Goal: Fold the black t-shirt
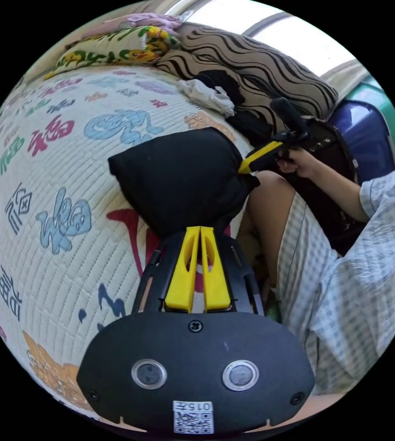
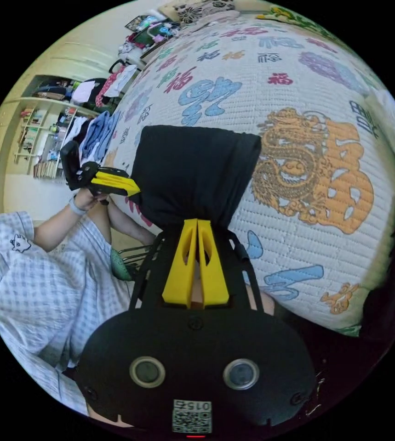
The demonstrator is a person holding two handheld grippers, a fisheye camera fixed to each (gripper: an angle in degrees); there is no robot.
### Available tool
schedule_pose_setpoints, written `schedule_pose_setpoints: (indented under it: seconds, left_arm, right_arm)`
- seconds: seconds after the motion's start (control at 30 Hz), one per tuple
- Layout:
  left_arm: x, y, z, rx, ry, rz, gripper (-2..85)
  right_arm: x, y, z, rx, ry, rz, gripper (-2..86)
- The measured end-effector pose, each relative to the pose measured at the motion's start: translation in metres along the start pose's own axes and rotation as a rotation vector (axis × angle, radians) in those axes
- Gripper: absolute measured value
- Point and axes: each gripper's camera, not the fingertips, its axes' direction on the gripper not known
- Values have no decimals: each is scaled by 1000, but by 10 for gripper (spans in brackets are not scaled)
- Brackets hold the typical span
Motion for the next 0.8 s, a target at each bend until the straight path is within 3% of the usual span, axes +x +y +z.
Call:
schedule_pose_setpoints:
  seconds: [0.1,0.23,0.4,0.47,0.63,0.73,0.8]
  left_arm:
    - [-10,22,-31,42,1,-75,44]
    - [-44,38,-73,296,49,-237,83]
    - [-86,40,-68,283,100,-367,66]
    - [-94,52,-72,228,-30,-371,16]
    - [-124,99,-90,171,-140,-444,14]
    - [-140,141,-113,283,108,-453,66]
    - [-148,162,-117,290,161,-481,89]
  right_arm:
    - [2,11,-10,68,13,58,2]
    - [6,-11,-18,250,-15,112,34]
    - [11,-55,22,172,41,112,2]
    - [17,-60,40,132,130,126,-2]
    - [31,-54,48,198,24,192,6]
    - [36,-41,49,219,-95,213,60]
    - [42,-34,57,195,-182,210,88]
